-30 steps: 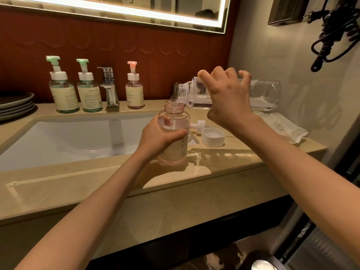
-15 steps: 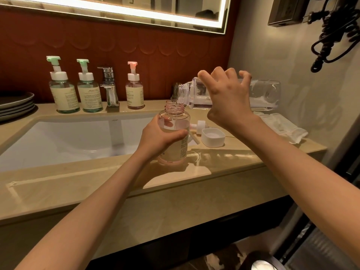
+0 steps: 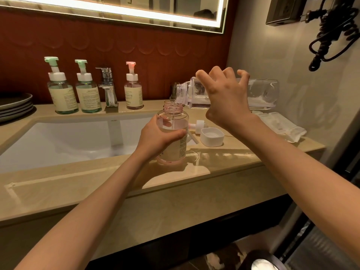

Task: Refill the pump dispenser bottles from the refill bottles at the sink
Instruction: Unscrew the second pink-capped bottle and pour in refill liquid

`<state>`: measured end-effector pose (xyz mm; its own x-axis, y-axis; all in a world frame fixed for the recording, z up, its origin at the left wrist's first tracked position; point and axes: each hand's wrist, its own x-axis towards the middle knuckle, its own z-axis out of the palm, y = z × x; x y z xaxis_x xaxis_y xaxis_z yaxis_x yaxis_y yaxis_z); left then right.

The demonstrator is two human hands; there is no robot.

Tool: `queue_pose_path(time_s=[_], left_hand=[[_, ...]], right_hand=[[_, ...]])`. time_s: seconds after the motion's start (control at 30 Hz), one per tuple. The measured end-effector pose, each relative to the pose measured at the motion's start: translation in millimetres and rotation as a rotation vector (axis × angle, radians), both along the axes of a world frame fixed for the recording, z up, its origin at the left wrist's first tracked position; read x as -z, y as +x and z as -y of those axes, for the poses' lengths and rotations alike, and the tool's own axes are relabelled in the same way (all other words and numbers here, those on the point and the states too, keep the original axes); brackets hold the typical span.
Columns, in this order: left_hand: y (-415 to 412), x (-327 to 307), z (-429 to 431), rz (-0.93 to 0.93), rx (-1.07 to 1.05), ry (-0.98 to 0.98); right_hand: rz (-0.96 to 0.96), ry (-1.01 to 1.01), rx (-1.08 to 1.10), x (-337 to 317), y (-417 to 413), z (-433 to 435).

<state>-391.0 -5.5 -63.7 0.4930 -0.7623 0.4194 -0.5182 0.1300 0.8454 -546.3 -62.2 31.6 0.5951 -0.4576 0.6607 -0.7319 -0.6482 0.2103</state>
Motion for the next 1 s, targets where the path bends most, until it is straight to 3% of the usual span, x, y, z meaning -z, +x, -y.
queue_pose_path(time_s=[1.0], left_hand=[[-1.9,-2.0,-1.9,-0.014,-0.009,-0.005]], right_hand=[[0.001,-0.028,-0.005,-1.6,0.3,-0.7]])
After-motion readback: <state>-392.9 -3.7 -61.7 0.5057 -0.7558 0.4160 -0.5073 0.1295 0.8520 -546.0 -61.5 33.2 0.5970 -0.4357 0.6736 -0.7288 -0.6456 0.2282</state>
